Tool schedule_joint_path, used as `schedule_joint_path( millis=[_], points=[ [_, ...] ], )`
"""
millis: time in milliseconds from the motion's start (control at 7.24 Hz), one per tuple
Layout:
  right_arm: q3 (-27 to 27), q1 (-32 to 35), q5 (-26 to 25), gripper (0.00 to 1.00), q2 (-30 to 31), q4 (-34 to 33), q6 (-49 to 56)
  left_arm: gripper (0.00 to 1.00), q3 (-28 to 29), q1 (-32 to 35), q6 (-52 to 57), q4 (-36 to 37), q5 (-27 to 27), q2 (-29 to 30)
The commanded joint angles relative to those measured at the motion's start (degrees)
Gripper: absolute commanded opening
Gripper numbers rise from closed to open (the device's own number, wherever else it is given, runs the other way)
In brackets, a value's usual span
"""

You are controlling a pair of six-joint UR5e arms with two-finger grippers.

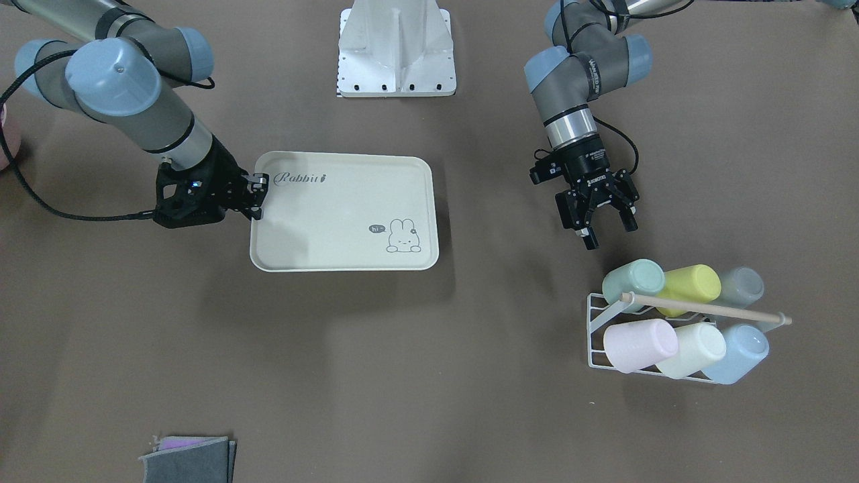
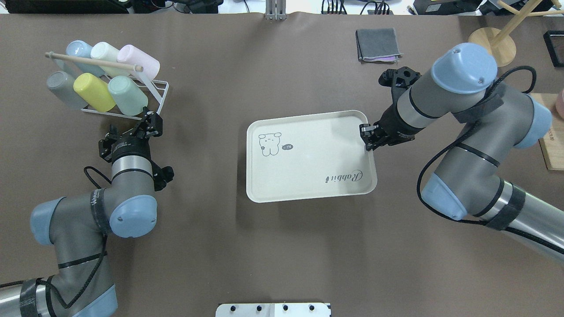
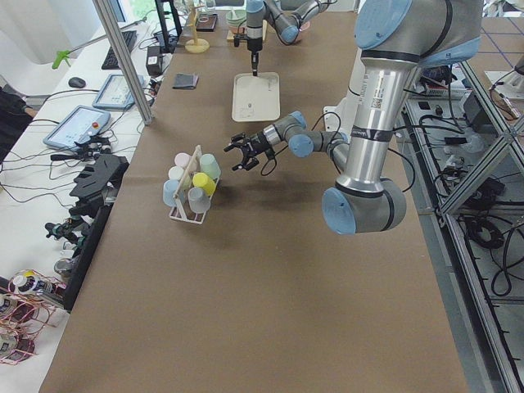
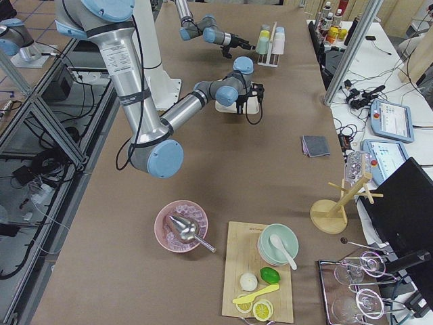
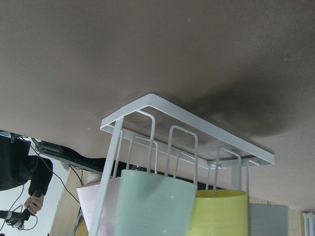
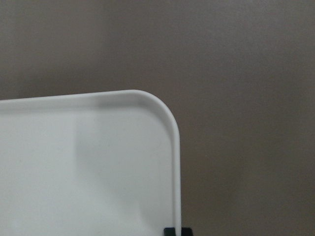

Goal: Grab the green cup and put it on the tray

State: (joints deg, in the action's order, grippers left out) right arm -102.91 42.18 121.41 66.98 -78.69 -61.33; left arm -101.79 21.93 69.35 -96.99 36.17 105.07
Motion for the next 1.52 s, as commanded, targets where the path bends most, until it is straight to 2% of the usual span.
schedule_joint_path(
  millis=[0,276,414,690,1105,1381],
  points=[
    [2.6,-2.9,-5.5,0.00,-3.9,-0.5,0.2,0.99,2.0,0.3,0.9,-0.3,-2.4,0.5],
    [8.0,-3.5,-8.3,0.00,-8.2,1.8,0.1,0.99,3.3,0.8,0.9,-0.4,-3.6,0.8],
    [10.6,-3.7,-8.3,0.00,-8.4,5.8,-0.5,0.99,4.0,1.1,0.9,-0.4,-3.7,1.2],
    [14.6,-4.4,-8.4,0.00,-11.9,6.4,-2.2,0.99,7.7,1.8,0.9,-2.4,-3.7,2.6],
    [14.8,-5.5,-8.5,0.00,-12.2,6.4,-2.6,0.99,11.8,3.5,2.1,-3.6,-3.7,5.2],
    [15.3,-6.1,-8.5,0.00,-12.2,6.5,-2.8,0.99,16.1,4.7,5.6,-9.4,-3.7,5.8]
  ],
)
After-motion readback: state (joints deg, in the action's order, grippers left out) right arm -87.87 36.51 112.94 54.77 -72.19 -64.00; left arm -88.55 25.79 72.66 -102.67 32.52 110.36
